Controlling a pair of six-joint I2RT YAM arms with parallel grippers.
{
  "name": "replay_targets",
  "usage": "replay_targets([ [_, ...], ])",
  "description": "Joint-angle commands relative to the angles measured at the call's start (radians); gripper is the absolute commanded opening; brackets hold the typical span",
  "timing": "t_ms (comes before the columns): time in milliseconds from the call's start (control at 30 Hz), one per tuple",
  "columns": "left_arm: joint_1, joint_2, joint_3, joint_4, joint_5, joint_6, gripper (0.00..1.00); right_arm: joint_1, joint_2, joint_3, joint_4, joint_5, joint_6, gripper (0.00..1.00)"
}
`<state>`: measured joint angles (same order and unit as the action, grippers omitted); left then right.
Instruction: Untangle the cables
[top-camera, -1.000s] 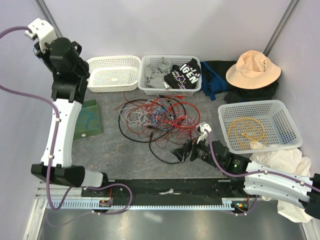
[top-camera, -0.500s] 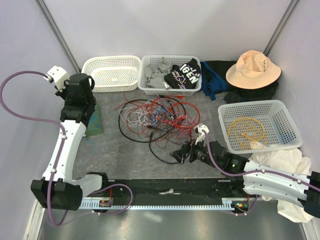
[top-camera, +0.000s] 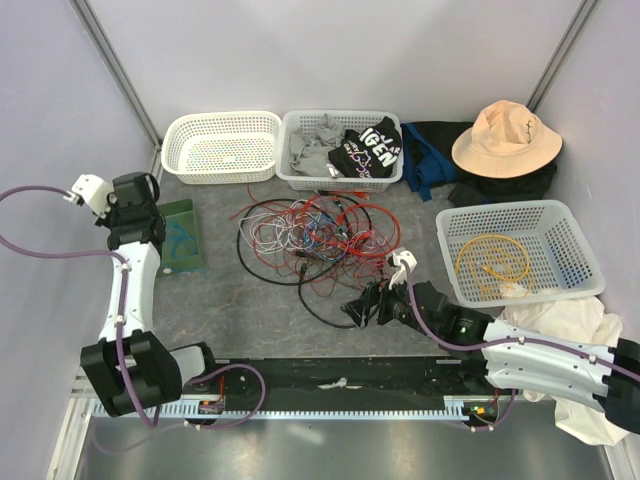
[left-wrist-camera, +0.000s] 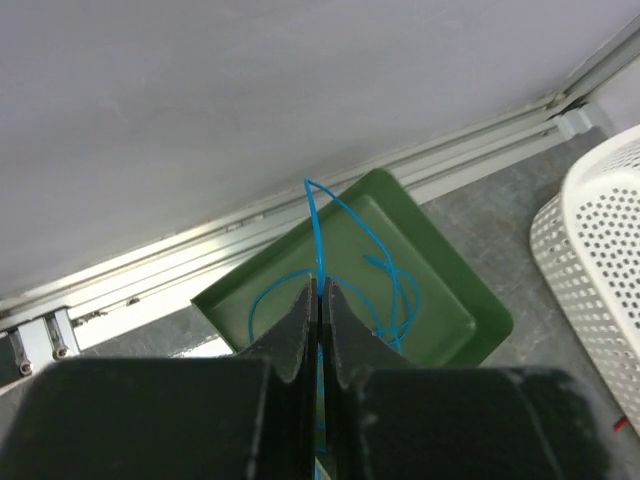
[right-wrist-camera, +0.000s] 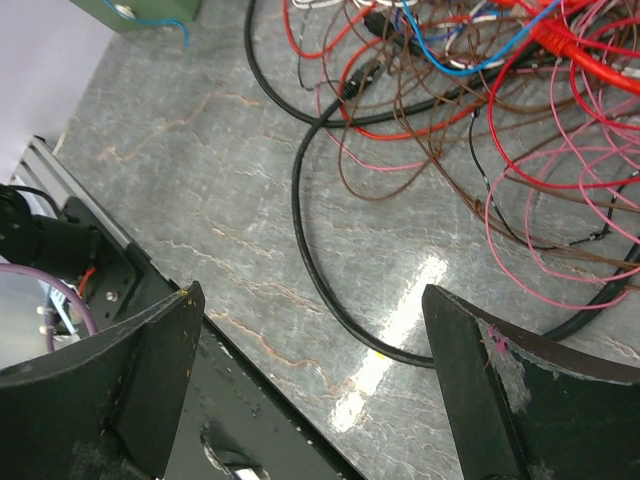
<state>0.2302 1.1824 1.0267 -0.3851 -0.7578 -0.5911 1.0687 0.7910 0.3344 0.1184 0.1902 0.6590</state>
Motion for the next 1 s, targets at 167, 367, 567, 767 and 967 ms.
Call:
replay_targets([
  [167, 0.156, -0.01, 0.004, 0.028, 0.291, -0.134, 0.02, -0.003, 0.036, 0.061, 0.009, 0.029, -0.01, 0.98],
  [367, 0.156, -0.043, 0.055, 0.028, 0.328, -0.173, 0.02, -0.003, 0.094, 0.081, 0.038, -0.012, 0.004, 0.98],
  [567, 0.153, -0.067, 0.186, 0.011, 0.466, -0.196, 0.02, -0.003, 0.103, 0.094, 0.033, -0.014, -0.001, 0.98],
  [767, 0.081, -0.096, 0.389, -0.037, 0.391, -0.125, 0.02, -0.003, 0.102, 0.106, 0.024, -0.017, 0.001, 0.98],
  [967, 0.041, -0.083, 0.538, -0.049, 0.387, -0.108, 0.02, -0.001, 0.105, 0.135, -0.014, -0.018, -0.006, 0.98],
])
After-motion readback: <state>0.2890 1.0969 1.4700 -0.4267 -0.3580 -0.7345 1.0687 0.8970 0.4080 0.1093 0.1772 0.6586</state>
